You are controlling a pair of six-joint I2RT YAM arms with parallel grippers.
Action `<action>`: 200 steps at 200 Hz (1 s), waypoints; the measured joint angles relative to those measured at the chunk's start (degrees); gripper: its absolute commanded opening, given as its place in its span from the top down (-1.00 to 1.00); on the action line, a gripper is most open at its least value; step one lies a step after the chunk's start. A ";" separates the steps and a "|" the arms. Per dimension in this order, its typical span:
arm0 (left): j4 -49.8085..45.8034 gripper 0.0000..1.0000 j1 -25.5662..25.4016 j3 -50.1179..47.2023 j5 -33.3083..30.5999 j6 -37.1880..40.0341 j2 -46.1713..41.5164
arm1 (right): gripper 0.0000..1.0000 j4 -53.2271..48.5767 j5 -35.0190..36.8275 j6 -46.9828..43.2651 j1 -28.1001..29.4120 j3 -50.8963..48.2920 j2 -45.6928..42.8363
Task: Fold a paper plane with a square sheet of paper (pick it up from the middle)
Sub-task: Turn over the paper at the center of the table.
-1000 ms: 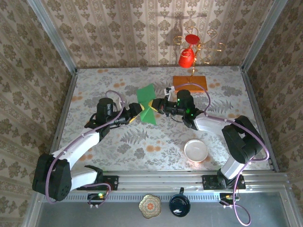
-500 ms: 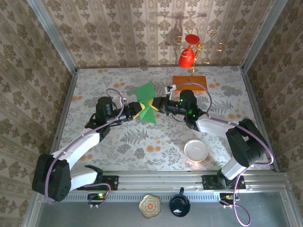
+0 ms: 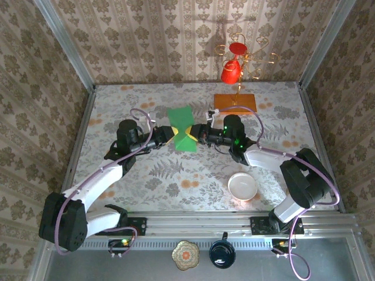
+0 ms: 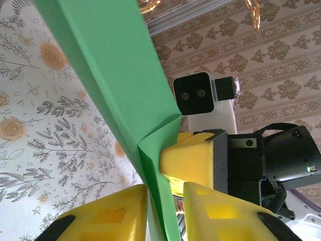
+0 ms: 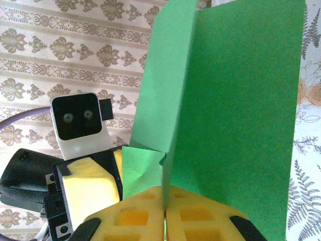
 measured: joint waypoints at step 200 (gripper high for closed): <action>-52.52 0.90 -10.29 30.01 -47.52 39.93 13.99 | -0.29 -48.68 29.53 -22.05 -4.31 4.00 -15.72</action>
